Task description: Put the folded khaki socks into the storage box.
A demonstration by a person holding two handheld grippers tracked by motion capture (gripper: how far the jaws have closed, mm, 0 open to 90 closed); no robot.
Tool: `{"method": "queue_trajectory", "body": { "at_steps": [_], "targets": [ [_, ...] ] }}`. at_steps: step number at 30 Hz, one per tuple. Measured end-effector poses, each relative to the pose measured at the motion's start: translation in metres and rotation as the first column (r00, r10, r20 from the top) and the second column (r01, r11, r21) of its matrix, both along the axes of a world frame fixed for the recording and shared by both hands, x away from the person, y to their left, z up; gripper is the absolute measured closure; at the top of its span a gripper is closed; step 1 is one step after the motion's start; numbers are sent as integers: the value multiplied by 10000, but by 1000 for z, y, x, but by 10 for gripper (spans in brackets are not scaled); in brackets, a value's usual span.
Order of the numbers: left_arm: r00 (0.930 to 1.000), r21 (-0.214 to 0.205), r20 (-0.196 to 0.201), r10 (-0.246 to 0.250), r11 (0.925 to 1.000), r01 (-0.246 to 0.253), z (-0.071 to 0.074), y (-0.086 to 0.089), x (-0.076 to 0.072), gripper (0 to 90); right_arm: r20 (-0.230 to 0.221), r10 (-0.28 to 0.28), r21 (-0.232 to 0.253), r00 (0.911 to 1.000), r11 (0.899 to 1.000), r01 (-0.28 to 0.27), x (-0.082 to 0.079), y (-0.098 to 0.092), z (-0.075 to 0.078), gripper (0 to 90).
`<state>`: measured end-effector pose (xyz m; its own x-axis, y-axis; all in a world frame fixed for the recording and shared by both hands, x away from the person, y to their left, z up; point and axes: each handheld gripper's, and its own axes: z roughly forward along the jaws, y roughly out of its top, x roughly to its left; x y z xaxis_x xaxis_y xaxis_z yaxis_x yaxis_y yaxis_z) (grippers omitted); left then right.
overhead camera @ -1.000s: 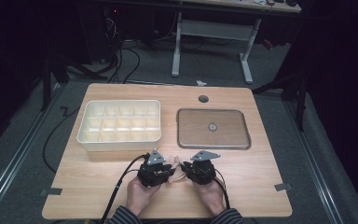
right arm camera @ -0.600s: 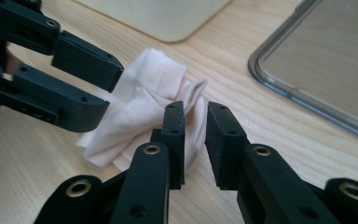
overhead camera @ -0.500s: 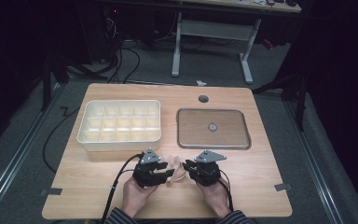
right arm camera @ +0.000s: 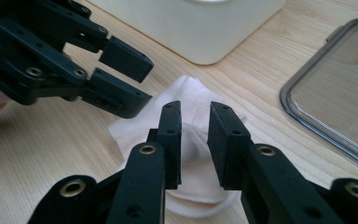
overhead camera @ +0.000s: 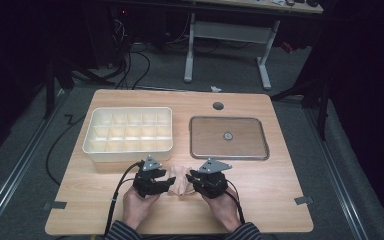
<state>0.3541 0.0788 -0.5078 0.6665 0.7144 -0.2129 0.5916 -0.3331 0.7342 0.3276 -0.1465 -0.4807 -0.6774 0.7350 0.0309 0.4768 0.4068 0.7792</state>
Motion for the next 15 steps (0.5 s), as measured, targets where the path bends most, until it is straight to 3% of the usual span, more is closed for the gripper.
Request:
{"method": "queue_trajectory", "body": {
  "at_steps": [6,15],
  "targets": [
    [9995,7,-280,144,9999,-144,-9,2,2,492,-162,164,-296,9997,9994,-169,3,11,-3,743],
    [9991,166,-408,-69,9998,76,-16,-4,1,490,-566,178,-715,9982,9972,-218,7,16,-15,733]
  ]
}}
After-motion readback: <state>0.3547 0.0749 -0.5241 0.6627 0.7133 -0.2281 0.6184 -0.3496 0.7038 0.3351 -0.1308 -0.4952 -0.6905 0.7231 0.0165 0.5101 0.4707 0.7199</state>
